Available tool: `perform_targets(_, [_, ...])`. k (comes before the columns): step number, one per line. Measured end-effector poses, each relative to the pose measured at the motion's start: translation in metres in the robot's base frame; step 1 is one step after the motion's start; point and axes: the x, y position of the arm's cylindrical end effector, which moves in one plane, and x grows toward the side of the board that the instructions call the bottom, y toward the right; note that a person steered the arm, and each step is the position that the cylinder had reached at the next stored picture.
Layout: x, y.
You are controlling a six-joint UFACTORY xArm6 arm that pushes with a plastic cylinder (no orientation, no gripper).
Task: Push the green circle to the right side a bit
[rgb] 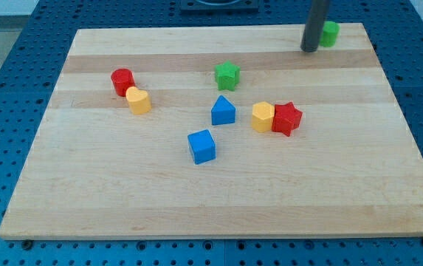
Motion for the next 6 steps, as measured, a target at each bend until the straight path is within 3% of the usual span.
perform_targets(2, [-0.033,-0.01])
perform_targets(6, [-0.038,0.038])
